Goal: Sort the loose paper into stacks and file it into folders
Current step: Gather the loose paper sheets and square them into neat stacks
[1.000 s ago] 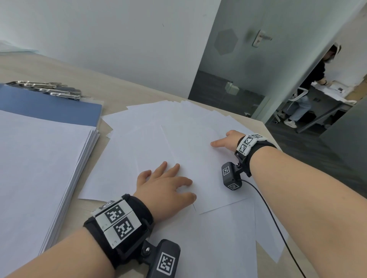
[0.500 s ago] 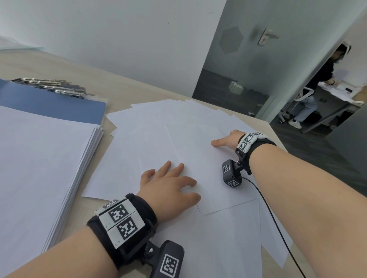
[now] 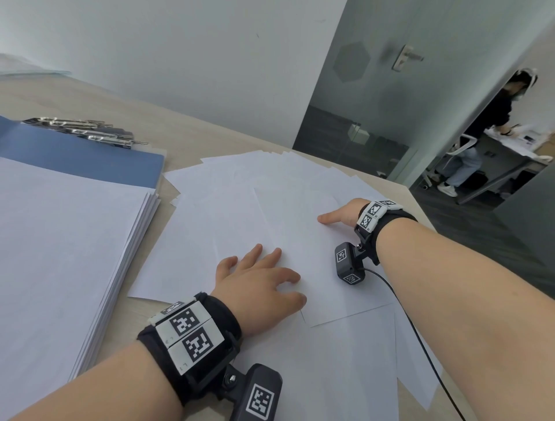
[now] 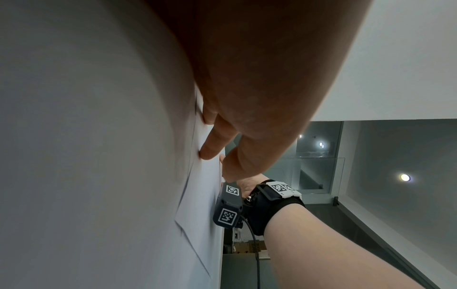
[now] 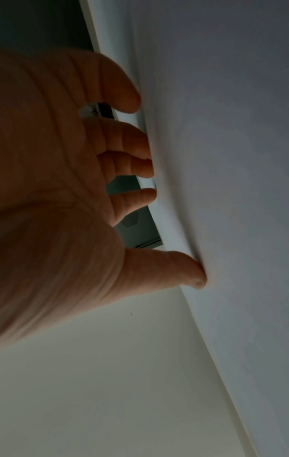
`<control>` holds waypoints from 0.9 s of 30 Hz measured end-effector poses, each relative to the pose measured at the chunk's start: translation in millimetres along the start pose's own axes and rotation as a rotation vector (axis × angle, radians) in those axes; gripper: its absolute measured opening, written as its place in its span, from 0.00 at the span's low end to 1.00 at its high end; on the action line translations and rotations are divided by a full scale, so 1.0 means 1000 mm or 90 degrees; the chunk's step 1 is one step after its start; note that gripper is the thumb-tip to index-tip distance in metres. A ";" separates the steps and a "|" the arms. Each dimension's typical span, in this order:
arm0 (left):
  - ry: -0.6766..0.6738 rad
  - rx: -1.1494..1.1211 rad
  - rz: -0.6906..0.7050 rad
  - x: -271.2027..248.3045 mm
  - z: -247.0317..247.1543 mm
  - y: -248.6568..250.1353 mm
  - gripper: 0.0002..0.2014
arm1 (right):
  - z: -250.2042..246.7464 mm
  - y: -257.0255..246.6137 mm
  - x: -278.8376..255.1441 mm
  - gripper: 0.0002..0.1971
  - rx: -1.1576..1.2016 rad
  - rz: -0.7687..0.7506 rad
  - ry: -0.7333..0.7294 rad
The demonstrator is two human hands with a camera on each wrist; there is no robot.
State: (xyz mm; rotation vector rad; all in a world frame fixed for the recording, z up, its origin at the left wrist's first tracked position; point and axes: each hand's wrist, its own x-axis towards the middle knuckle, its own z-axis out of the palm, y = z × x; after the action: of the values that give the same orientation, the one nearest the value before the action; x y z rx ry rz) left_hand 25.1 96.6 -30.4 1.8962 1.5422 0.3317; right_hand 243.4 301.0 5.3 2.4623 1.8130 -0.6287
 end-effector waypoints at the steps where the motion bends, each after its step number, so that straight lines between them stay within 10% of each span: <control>1: 0.000 0.000 -0.001 0.000 0.000 0.000 0.20 | 0.002 -0.001 -0.001 0.39 -0.008 -0.008 0.000; 9: 0.007 -0.010 0.002 0.002 0.000 0.000 0.21 | 0.010 0.001 -0.009 0.59 -0.139 -0.026 -0.007; 16: 0.015 -0.016 0.007 0.000 0.000 0.000 0.21 | -0.004 0.007 -0.022 0.40 -0.123 -0.025 -0.052; 27: 0.022 -0.037 0.008 0.001 -0.001 -0.002 0.23 | -0.012 -0.021 0.001 0.38 0.054 -0.060 -0.008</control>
State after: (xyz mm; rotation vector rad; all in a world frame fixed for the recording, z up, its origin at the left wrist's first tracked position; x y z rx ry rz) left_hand 23.3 97.6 -31.0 1.8655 1.5272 0.4128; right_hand 227.7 311.7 21.0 2.4301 1.9475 -0.7389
